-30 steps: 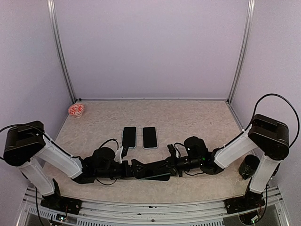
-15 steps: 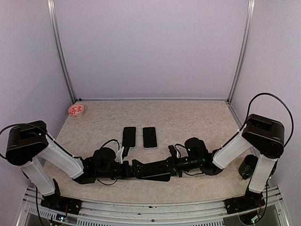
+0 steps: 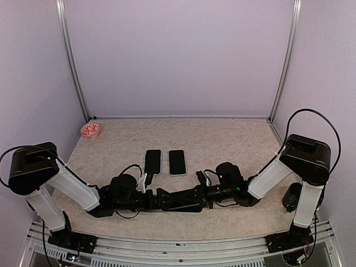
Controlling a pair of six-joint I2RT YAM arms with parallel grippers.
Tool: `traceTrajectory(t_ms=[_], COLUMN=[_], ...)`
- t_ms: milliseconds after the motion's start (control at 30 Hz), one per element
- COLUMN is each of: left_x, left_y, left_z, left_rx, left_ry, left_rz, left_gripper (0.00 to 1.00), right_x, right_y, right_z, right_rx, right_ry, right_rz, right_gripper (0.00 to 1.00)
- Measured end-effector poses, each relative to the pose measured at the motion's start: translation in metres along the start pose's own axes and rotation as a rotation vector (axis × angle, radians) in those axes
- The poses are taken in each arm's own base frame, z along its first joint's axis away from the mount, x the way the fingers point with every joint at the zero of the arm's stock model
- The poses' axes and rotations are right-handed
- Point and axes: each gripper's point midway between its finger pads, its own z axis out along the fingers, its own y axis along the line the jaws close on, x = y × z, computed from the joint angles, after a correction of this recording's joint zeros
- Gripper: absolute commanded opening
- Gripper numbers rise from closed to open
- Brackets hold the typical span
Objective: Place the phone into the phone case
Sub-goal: Install the phone into the phone case.
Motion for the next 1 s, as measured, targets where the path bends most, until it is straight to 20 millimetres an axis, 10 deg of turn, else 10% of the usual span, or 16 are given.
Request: traceTrajectory(t_ms=[1000], left_x=[-0.008], left_y=[0.005], left_z=[0.0], left_rx=[-0.04], left_ry=[-0.025], left_rz=[-0.008], left_gripper=[0.99], right_x=[-0.003], right_y=[-0.004], right_z=[0.011], right_rx=[-0.152], right_ry=[0.035], right_rz=[0.033], right_gripper=[0.0])
